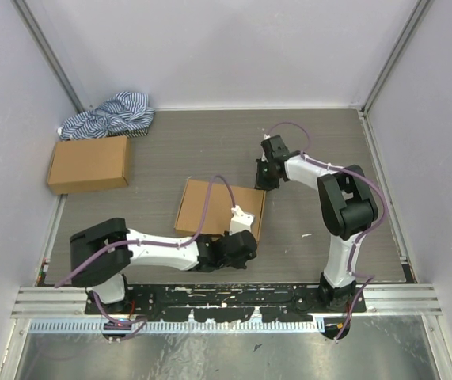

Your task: Fold the paper box

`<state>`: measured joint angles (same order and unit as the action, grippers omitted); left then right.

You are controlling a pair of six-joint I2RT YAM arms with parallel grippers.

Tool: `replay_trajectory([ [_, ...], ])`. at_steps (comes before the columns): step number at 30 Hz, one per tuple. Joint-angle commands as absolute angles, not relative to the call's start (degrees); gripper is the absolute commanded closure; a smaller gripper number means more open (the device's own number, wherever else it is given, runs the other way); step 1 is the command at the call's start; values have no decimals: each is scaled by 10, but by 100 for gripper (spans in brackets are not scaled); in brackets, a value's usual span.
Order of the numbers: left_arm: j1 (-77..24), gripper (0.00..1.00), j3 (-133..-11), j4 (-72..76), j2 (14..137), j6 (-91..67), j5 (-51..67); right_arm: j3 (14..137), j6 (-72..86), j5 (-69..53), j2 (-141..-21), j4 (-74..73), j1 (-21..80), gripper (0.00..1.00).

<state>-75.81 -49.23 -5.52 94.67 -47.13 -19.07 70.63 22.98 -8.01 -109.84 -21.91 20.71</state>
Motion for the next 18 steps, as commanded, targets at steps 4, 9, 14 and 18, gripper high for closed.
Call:
replay_trajectory([
  [4,-760,81,-563,-16,1023,-461,-243,678,228,-127,-1067,-193,218,99],
  [9,-759,82,-628,-27,1083,-463,-332,664,211,-177,-1065,-187,228,99],
  [14,-757,85,-687,-82,1116,-463,-417,676,203,-169,-1074,-197,239,99],
  [18,-752,84,-670,-82,1092,-446,-429,688,214,-121,-1069,-203,239,99],
])
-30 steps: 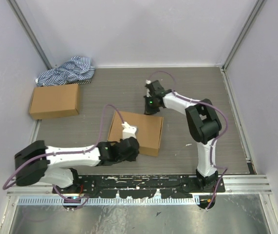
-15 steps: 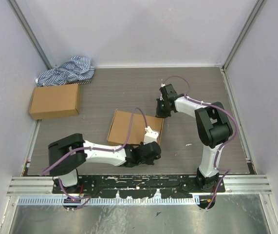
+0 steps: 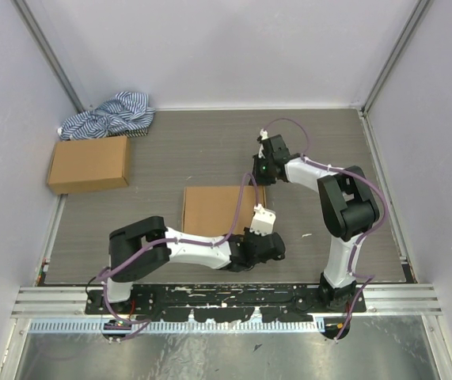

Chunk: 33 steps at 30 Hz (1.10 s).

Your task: Fold the paper box

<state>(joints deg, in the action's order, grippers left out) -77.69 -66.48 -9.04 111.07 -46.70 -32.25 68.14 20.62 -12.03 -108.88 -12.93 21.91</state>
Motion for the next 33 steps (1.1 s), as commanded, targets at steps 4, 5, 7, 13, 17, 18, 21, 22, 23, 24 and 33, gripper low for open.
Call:
replay_trajectory([
  [4,-752,80,-650,-84,1063,-428,-407,718,226,-76,-1065,-217,238,99],
  [5,-752,80,-647,-88,1057,-427,-402,724,227,-69,-1062,-221,238,99],
  [7,-752,78,-641,-92,1049,-427,-393,738,227,-50,-1055,-228,239,99],
  [13,-753,74,-658,-91,1056,-416,-381,815,212,-38,-1060,-265,238,96],
  [17,-753,70,-669,-93,1052,-408,-371,842,206,-12,-1037,-281,237,93],
  [18,-753,69,-668,-94,1048,-408,-371,845,204,-4,-1023,-284,236,92],
  [21,-753,68,-660,-100,1026,-406,-370,844,201,24,-983,-287,237,89],
  [22,-753,67,-656,-102,1016,-407,-368,841,201,33,-967,-287,236,88],
  [23,-754,65,-650,-105,1005,-408,-365,836,200,42,-951,-287,236,88],
  [24,-755,60,-644,-109,993,-408,-362,829,200,50,-931,-286,236,86],
  [33,-772,2,-649,-198,890,-358,-310,710,242,146,-737,-275,236,5],
])
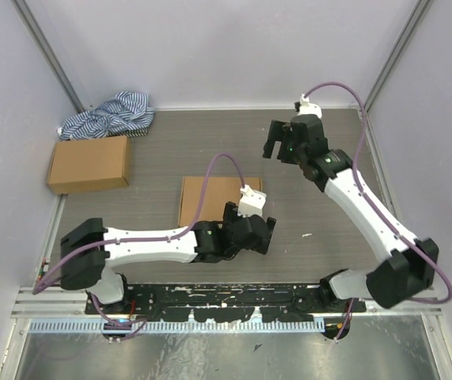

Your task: Fold the paper box

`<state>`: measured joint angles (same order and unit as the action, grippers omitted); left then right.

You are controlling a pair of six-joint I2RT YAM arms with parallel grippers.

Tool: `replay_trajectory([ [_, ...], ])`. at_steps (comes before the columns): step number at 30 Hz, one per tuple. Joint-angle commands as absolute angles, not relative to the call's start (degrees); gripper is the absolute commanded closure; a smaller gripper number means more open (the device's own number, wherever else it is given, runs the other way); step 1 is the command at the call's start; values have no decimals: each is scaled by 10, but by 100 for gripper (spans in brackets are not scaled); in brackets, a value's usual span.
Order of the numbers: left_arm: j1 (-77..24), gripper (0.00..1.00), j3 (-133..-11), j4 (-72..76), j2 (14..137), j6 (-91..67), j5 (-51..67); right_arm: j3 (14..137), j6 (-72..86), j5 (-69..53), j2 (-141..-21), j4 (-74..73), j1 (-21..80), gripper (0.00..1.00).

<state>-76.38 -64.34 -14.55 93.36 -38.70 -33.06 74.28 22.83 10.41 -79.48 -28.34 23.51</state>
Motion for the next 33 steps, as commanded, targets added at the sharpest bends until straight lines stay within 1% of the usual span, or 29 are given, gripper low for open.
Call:
replay_trajectory([
  [1,-772,2,-649,-206,875,-354,-305,706,242,140,-729,-282,236,5],
  [3,-772,2,-645,-231,836,-348,-313,692,242,130,-715,-294,236,5],
  [6,-764,2,-648,-311,775,-347,-395,646,244,130,-676,-290,236,5],
  [8,-716,2,-666,-411,738,-358,-423,613,250,133,-647,-288,236,5],
  [10,-581,2,-666,-480,686,-353,-368,587,257,138,-621,-288,237,5],
  [11,-510,2,-652,-487,660,-339,-320,576,259,138,-610,-289,237,5],
  [13,-399,2,-624,-494,602,-320,-283,558,263,139,-594,-290,236,5],
  [15,-327,2,-601,-499,548,-303,-267,546,267,144,-584,-297,237,5],
  [17,-285,2,-578,-503,503,-289,-261,534,269,149,-575,-301,236,5],
  [19,-266,2,-558,-510,471,-281,-266,523,271,154,-563,-299,236,5],
  [22,-265,2,-552,-526,460,-280,-260,513,269,166,-548,-297,237,6],
  [25,-265,2,-557,-547,467,-274,-260,505,260,171,-538,-295,236,12],
  [27,-265,2,-569,-560,475,-266,-251,500,260,176,-534,-293,237,14],
  [33,-265,2,-548,-552,461,-243,-241,492,263,177,-534,-288,237,14],
])
